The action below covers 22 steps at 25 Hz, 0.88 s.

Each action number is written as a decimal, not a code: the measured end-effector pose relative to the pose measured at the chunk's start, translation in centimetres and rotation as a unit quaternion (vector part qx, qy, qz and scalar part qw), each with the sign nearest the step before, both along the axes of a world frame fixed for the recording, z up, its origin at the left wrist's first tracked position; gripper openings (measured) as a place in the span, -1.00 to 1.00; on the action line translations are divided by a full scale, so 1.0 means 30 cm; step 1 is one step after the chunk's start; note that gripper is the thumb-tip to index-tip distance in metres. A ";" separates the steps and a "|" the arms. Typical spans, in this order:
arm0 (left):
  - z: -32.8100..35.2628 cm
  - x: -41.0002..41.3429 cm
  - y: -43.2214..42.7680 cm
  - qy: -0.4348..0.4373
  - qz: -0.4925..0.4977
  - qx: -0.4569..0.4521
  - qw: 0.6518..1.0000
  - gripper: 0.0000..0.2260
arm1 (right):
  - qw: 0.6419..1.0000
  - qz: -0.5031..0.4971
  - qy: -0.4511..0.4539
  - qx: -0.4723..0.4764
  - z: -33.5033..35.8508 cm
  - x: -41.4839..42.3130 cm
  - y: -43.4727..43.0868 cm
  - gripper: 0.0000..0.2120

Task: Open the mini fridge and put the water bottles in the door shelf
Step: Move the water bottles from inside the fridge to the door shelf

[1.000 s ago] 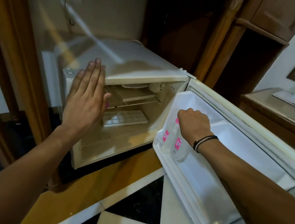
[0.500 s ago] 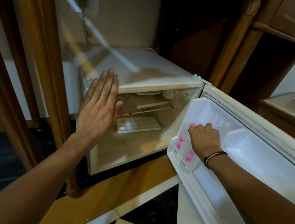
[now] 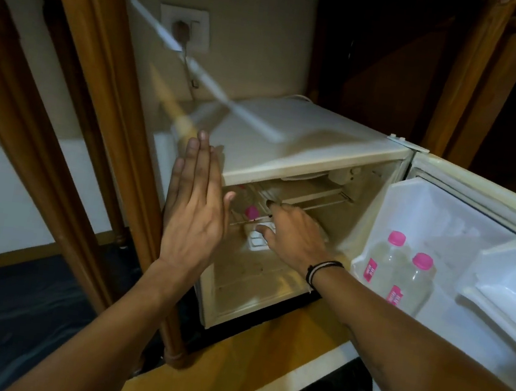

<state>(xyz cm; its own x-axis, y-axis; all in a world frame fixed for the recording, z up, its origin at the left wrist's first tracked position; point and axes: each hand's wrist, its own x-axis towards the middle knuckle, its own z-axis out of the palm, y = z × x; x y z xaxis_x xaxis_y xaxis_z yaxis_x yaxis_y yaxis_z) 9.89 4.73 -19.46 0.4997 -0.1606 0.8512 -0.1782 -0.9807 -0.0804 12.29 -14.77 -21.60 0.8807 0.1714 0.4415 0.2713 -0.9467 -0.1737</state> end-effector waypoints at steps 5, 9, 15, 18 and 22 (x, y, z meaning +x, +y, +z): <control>0.009 0.009 0.002 0.003 -0.031 -0.007 0.999 -0.46 | 0.992 0.005 0.055 0.109 -0.059 0.122 0.113 -0.70; 0.018 0.024 -0.005 0.013 -0.023 -0.024 0.999 -0.53 | 0.992 -0.052 0.053 0.102 -0.087 0.218 0.168 -0.72; 0.007 0.023 0.001 0.011 -0.017 0.011 1.000 -0.58 | 0.987 -0.065 0.006 0.149 -0.107 0.220 0.097 -0.70; 0.016 0.023 0.002 -0.002 -0.023 0.010 1.000 -0.61 | 0.980 -0.077 0.002 0.184 -0.077 0.149 0.015 -0.82; 0.035 0.009 -0.005 0.003 -0.021 0.016 1.000 -0.67 | 0.979 -0.051 -0.007 0.198 -0.013 0.004 -0.160 -0.67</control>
<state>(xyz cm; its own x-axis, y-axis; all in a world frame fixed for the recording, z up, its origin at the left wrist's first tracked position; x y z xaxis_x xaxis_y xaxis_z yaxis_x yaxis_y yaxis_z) 10.15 4.57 -18.42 0.4966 -0.2091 0.8424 -0.2203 -0.9691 -0.1107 12.41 -19.56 -21.99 0.8776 -0.1043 0.4679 0.1840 -0.8280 -0.5297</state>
